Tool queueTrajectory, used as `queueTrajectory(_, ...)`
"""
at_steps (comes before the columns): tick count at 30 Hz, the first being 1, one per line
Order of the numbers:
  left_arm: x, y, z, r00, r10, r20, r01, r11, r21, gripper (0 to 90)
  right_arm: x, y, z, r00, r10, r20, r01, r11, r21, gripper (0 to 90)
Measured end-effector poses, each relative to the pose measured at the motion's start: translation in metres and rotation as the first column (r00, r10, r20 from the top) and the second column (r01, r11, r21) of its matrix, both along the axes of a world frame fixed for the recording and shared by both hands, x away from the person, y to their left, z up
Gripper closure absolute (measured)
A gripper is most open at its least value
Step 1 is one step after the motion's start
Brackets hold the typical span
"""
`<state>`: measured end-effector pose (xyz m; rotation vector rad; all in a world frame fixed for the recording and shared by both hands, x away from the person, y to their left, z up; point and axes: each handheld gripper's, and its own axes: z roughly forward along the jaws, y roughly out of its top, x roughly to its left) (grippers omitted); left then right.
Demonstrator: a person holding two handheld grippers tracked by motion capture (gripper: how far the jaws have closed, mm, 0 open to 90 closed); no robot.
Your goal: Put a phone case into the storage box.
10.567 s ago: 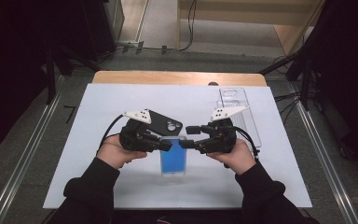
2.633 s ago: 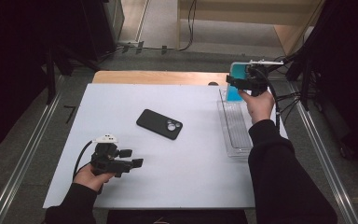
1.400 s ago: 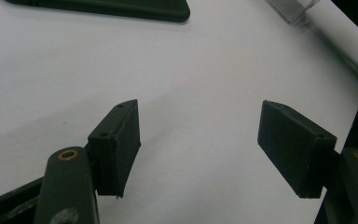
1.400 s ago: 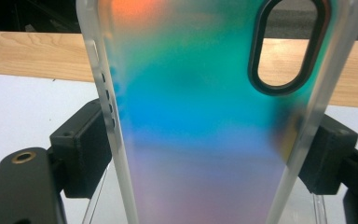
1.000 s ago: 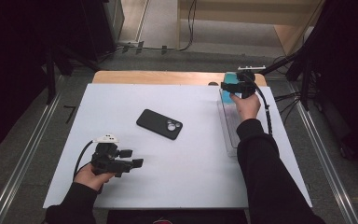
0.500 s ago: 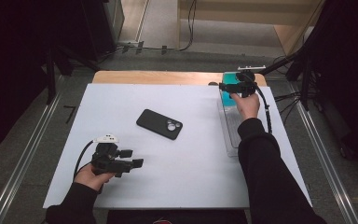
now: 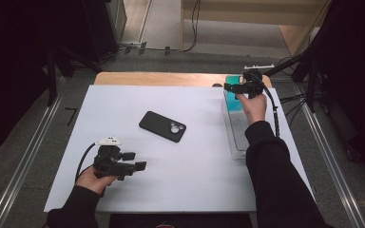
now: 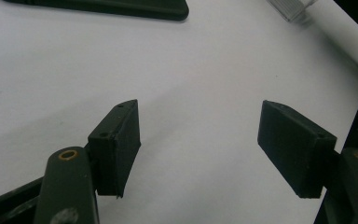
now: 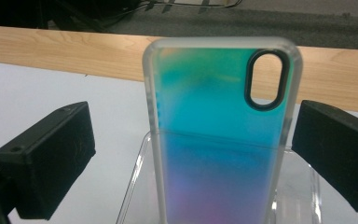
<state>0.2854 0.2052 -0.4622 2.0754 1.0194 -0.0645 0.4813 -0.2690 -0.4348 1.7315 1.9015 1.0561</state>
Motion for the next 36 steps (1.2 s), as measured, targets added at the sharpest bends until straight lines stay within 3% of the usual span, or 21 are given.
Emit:
queueTrajectory(9,0.002,-0.001,0.000,1.0000,-0.003,0.000,0.003,1.0000,0.001,29.8,-0.014,-0.001,0.017,0.9984,0.044,-0.036,-0.043,0.999,0.014,0.0)
queueTrajectory(19,0.004,-0.003,0.001,1.0000,-0.005,0.003,0.005,1.0000,-0.003,29.8,-0.042,0.012,0.032,0.9930,0.118,-0.011,-0.117,0.992,0.050,0.0)
queueTrajectory(24,0.006,-0.004,0.001,0.9999,-0.010,0.002,0.010,0.9999,-0.003,29.8,-0.055,0.024,0.032,0.9814,0.191,-0.019,-0.189,0.980,0.068,0.0)
queueTrajectory(29,0.008,-0.005,0.002,0.9999,-0.016,0.005,0.016,0.9998,-0.007,29.8,-0.068,0.033,0.030,0.9732,0.230,-0.007,-0.228,0.969,0.090,0.0)
queueTrajectory(36,0.009,-0.005,0.003,0.9998,-0.017,0.007,0.017,0.9998,-0.008,29.8,-0.085,0.041,0.028,0.9518,0.306,-0.014,-0.304,0.948,0.099,0.0)
